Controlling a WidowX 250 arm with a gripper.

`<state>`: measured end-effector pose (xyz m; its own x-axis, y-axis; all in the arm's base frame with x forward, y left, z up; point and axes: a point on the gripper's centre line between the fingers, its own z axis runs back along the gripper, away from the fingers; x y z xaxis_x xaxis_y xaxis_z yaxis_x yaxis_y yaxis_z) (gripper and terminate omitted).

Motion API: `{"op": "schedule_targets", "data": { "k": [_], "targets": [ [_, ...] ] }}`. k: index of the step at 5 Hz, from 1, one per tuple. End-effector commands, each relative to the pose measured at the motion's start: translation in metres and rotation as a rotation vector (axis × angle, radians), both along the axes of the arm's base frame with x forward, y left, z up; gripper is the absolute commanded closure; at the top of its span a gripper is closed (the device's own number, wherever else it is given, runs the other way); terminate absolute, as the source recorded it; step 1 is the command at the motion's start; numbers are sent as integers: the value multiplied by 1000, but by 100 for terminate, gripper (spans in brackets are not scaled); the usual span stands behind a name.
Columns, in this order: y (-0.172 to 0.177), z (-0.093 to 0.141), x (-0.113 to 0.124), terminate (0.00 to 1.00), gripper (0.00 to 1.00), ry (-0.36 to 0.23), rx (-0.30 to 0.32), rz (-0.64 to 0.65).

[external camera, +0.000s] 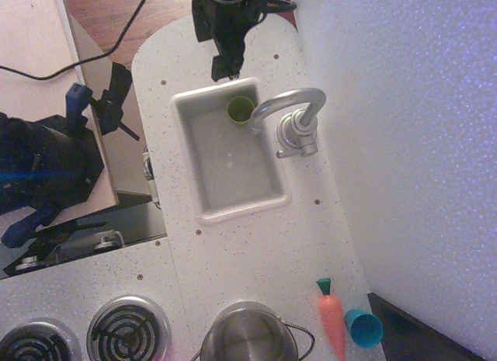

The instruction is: Turn faucet right

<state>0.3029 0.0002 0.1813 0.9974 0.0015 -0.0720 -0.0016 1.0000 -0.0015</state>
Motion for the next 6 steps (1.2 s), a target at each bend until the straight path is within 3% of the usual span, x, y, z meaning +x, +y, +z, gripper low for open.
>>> {"op": "schedule_targets", "data": {
  "k": [1, 2, 4, 6],
  "targets": [
    [0, 0, 0, 0, 0, 0, 0, 0],
    [-16, -14, 23, 0, 0, 13, -44, -15],
    [-34, -18, 19, 0, 0, 5, -42, -39],
    [-45, -2, 24, 0, 0, -39, -86, -2]
  ]
}}
